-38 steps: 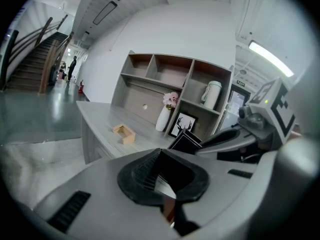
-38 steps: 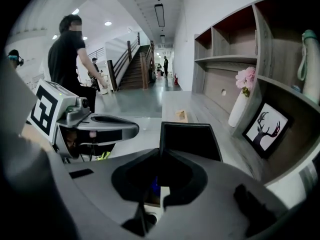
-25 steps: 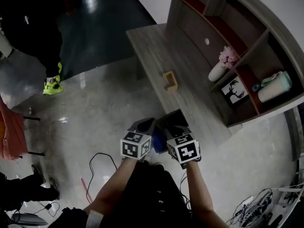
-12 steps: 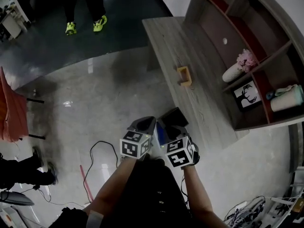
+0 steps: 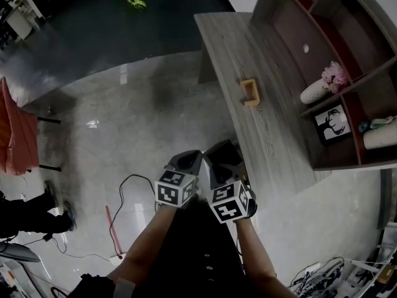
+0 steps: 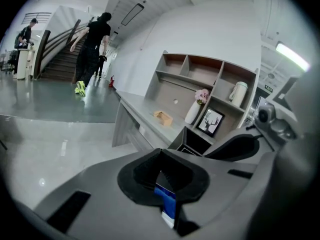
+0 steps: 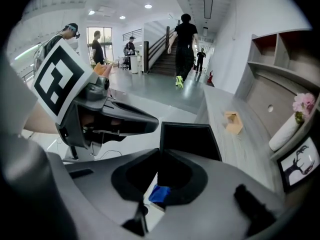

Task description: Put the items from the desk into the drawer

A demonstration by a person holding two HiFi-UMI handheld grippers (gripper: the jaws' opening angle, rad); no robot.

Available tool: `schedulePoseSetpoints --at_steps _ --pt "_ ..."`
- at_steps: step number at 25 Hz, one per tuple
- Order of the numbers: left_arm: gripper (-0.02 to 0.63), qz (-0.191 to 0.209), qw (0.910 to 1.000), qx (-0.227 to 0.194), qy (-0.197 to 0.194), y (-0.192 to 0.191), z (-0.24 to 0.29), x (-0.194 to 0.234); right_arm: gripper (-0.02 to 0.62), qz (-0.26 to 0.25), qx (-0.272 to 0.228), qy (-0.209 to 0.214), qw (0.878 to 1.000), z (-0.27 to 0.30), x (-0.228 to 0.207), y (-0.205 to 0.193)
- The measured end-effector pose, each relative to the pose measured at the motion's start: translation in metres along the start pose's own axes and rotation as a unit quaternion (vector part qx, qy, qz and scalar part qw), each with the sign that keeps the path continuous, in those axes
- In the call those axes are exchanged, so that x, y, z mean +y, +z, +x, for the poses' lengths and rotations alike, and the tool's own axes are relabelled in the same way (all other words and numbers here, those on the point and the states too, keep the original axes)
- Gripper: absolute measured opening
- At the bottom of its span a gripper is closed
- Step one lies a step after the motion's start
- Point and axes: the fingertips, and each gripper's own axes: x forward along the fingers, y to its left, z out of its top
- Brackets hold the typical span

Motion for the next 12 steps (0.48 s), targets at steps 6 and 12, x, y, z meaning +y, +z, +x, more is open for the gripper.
schedulePoseSetpoints --at_steps 6,12 --pt "0.011 -0.002 0.9999 0.014 -0.006 -0.02 0.009 0.0 0.04 -0.015 0.023 -0.043 0.999 0.015 0.001 -0.029" --pt "0.011 0.003 0.9994 0.026 -0.02 -0.036 0.022 -0.007 0.04 0.011 0.039 -0.088 0.995 0.025 -0.005 -0.063"
